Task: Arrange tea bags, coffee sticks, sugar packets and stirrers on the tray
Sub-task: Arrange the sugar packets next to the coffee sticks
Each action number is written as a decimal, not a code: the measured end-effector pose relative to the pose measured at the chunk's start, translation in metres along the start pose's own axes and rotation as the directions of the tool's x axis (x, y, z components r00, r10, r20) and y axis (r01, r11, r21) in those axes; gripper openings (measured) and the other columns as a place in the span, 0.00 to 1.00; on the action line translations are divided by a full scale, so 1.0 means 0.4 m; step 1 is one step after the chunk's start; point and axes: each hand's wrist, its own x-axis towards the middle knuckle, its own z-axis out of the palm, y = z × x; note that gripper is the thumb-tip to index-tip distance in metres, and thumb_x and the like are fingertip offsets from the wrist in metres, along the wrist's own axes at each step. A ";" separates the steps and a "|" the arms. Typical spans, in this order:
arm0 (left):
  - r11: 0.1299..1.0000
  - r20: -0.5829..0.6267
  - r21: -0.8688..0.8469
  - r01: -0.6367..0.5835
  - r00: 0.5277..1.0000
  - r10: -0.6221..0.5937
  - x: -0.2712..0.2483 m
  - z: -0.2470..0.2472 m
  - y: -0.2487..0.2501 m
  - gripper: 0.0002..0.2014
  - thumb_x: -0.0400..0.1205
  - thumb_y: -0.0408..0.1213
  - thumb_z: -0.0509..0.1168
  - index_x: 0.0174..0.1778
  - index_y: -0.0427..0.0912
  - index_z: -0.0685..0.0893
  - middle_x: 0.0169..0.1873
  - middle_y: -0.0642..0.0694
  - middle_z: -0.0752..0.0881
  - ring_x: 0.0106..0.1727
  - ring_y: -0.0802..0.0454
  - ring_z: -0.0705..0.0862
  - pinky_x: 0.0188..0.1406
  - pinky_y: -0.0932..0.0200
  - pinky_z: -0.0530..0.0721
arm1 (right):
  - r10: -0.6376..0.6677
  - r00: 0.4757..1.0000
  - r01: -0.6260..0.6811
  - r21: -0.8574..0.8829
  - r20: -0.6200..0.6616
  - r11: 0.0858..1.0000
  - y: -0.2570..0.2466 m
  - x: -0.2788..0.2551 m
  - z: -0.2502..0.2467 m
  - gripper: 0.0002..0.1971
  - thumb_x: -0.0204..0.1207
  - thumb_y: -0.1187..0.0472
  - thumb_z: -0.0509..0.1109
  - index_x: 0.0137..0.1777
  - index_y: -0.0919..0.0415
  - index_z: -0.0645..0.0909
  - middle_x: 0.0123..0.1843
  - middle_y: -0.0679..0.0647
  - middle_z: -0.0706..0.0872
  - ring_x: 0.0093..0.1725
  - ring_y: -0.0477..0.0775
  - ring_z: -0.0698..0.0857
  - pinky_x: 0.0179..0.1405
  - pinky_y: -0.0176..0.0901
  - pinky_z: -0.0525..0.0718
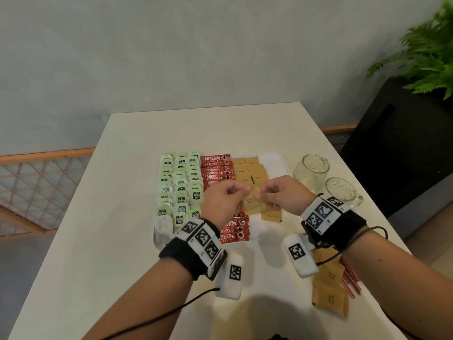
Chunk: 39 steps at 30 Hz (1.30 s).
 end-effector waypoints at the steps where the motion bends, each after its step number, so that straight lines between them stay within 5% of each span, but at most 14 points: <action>1: 0.996 -0.031 0.084 -0.025 0.999 0.027 0.004 0.000 -0.003 0.04 0.81 0.43 0.71 0.44 0.49 0.91 0.39 0.51 0.91 0.42 0.52 0.90 0.47 0.48 0.90 | 0.028 0.999 -0.029 -0.028 -0.039 0.999 0.017 0.002 0.003 0.08 0.75 0.57 0.76 0.41 0.62 0.86 0.29 0.53 0.85 0.26 0.43 0.80 0.32 0.37 0.80; 3: 0.953 -0.104 0.299 -0.058 0.990 0.093 0.013 -0.009 -0.013 0.06 0.82 0.46 0.69 0.45 0.52 0.90 0.42 0.58 0.90 0.44 0.61 0.87 0.49 0.55 0.87 | 0.108 0.989 -0.117 -0.082 -0.104 0.990 0.051 0.006 0.009 0.08 0.75 0.56 0.76 0.39 0.61 0.86 0.29 0.51 0.84 0.26 0.44 0.80 0.30 0.35 0.78; 6: 0.826 -0.125 0.558 -0.085 0.975 0.185 0.023 -0.021 -0.017 0.06 0.81 0.50 0.67 0.48 0.56 0.88 0.46 0.60 0.88 0.50 0.61 0.84 0.59 0.52 0.80 | 0.195 0.968 -0.216 -0.130 -0.157 0.968 0.084 0.006 0.036 0.10 0.75 0.55 0.75 0.37 0.61 0.84 0.27 0.50 0.83 0.23 0.43 0.78 0.27 0.33 0.74; 11: 0.488 0.112 0.856 -0.169 0.983 0.144 0.027 0.017 -0.012 0.13 0.81 0.49 0.67 0.61 0.57 0.82 0.60 0.53 0.83 0.66 0.49 0.75 0.69 0.45 0.67 | 0.202 0.950 -0.252 -0.204 -0.239 0.946 0.087 0.008 0.057 0.10 0.72 0.50 0.77 0.39 0.56 0.83 0.34 0.47 0.85 0.33 0.44 0.81 0.29 0.35 0.74; 14: 0.380 0.221 0.893 -0.242 0.970 0.098 0.033 0.043 -0.011 0.16 0.80 0.48 0.68 0.64 0.55 0.80 0.62 0.51 0.81 0.67 0.47 0.73 0.69 0.44 0.66 | 0.207 0.916 -0.290 -0.208 -0.345 0.934 0.100 0.001 0.027 0.16 0.72 0.46 0.76 0.45 0.57 0.76 0.40 0.49 0.82 0.42 0.51 0.81 0.37 0.42 0.74; 19: 0.300 0.289 0.910 -0.285 0.957 0.032 0.048 0.088 -0.008 0.23 0.78 0.56 0.68 0.65 0.52 0.77 0.63 0.48 0.80 0.68 0.45 0.73 0.69 0.43 0.65 | 0.314 0.910 -0.381 -0.246 -0.271 0.891 0.115 0.000 0.029 0.25 0.66 0.41 0.77 0.26 0.54 0.67 0.21 0.47 0.69 0.21 0.50 0.70 0.23 0.40 0.67; 28: 0.182 0.320 0.931 -0.316 0.947 0.006 0.062 0.123 0.008 0.16 0.80 0.44 0.67 0.63 0.49 0.79 0.62 0.47 0.82 0.67 0.43 0.75 0.73 0.40 0.63 | 0.256 0.933 -0.323 -0.275 -0.253 0.906 0.124 0.015 0.009 0.17 0.68 0.51 0.80 0.47 0.55 0.74 0.43 0.50 0.83 0.42 0.51 0.82 0.34 0.41 0.77; 36: 0.169 0.357 0.921 -0.350 0.934 -0.014 0.051 0.109 0.012 0.16 0.80 0.41 0.67 0.64 0.52 0.78 0.62 0.50 0.83 0.68 0.44 0.75 0.74 0.38 0.61 | 0.268 0.941 -0.314 -0.240 -0.204 0.919 0.129 0.024 0.003 0.24 0.62 0.50 0.84 0.51 0.52 0.75 0.46 0.51 0.85 0.41 0.53 0.85 0.43 0.49 0.86; 39: 0.154 0.366 0.920 -0.360 0.930 -0.014 0.043 0.113 0.025 0.18 0.79 0.42 0.67 0.66 0.52 0.78 0.62 0.49 0.82 0.68 0.44 0.76 0.76 0.36 0.59 | 0.241 0.942 -0.300 -0.266 -0.234 0.916 0.113 0.003 -0.024 0.27 0.62 0.45 0.83 0.54 0.53 0.75 0.45 0.50 0.86 0.39 0.52 0.86 0.36 0.45 0.84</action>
